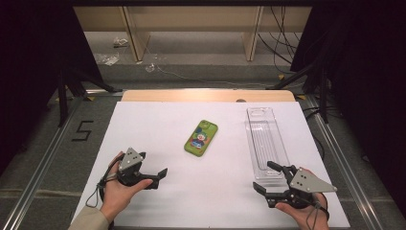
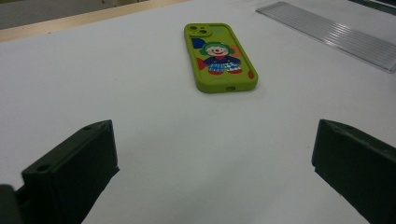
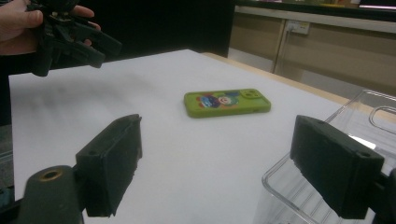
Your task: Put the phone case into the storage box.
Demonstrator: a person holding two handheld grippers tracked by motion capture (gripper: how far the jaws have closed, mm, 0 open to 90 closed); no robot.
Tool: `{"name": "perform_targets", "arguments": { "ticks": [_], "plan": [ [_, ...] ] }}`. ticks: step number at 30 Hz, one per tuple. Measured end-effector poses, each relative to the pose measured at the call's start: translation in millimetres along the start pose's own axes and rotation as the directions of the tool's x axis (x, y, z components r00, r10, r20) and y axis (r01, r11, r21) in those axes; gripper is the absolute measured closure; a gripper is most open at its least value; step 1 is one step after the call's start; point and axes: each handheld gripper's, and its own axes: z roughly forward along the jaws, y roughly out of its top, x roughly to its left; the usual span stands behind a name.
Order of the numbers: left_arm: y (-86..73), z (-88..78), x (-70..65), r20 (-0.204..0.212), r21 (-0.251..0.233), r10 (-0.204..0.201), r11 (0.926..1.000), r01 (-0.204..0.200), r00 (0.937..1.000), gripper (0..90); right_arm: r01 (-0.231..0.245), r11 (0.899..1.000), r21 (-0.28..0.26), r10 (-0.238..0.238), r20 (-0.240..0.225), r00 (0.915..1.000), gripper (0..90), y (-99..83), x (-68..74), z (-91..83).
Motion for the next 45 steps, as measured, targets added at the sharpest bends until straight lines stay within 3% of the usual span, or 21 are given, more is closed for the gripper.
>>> {"name": "perform_targets", "arguments": {
  "ticks": [13,16,24,27,30,31,34,38,45],
  "plan": [
    [5.5,5.5,-3.5,-0.017,0.023,0.007,0.9997,-0.007,0.9998,0.0,-0.006,1.0,0.005,0.005,0.008,0.9999,17.8,0.1,1.0,0.6],
    [11.1,12.9,-5.9,-0.014,0.037,0.004,0.9993,-0.003,0.9999,0.0,-0.005,1.0,0.006,0.004,0.009,1.0,17.8,0.4,1.0,0.9],
    [35.1,40.3,-18.1,0.007,0.042,0.044,0.9981,-0.044,0.999,1.2,-0.01,1.0,0.003,0.01,0.014,0.9999,18.0,0.5,0.9,1.2],
    [42.6,49.3,-22.3,0.009,0.036,0.047,0.9983,-0.047,0.9989,8.7,-0.011,1.0,0.003,0.011,0.012,0.9999,18.1,0.5,0.9,1.0],
    [48.9,57.7,-26.5,0.001,0.045,0.043,0.9981,-0.043,0.9991,33.2,-0.012,1.0,0.004,0.012,0.013,0.9998,18.2,0.3,0.5,0.6],
    [50.6,60.8,-27.9,-0.001,0.05,0.041,0.9979,-0.041,0.9992,33.2,-0.012,1.0,0.005,0.012,0.015,0.9998,18.3,0.3,0.5,0.6],
    [55.8,71.3,-31.6,0.051,0.077,0.043,0.9959,-0.047,0.9977,62.6,-0.012,1.0,0.002,0.012,0.015,0.9998,18.4,0.4,0.6,1.0],
    [61.7,92.3,-41.4,0.084,0.129,0.062,0.9889,-0.072,0.9946,88.3,-0.016,1.0,0.007,0.016,0.015,0.9998,18.6,0.5,0.7,1.1],
    [62.0,131.3,-61.1,0.132,0.215,0.069,0.9718,-0.096,0.9888,90.0,-0.013,1.0,0.007,0.013,0.019,0.9997,18.7,0.3,0.1,0.2]
  ]
}}
